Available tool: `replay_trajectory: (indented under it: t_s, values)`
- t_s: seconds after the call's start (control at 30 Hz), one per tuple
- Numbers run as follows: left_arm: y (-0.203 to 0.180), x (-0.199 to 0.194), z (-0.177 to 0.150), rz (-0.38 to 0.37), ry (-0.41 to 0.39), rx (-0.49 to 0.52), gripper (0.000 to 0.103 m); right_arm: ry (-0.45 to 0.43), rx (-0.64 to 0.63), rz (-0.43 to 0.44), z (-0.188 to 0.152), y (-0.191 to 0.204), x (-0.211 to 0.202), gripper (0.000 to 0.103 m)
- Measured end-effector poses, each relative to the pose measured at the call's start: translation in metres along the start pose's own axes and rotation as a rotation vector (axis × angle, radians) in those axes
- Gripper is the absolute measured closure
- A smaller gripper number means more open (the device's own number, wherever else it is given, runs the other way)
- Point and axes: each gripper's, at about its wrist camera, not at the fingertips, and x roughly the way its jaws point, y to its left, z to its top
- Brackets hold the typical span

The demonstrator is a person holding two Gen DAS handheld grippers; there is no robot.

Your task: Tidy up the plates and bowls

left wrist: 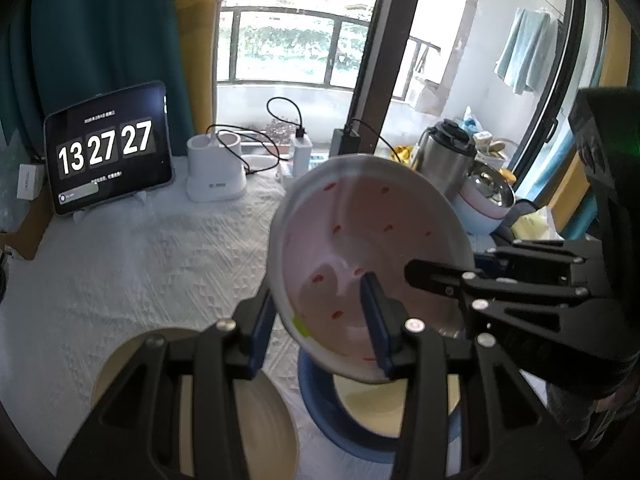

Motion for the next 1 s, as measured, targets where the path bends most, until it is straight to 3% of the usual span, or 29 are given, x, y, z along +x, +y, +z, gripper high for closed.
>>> replay_trajectory:
  t_s: [1.0]
  values:
    - [-0.033, 0.01, -0.046, -0.028, 0.091, 0.058, 0.061, 0.066, 0.075, 0.023, -0.065, -0.018, 0.001, 0.084]
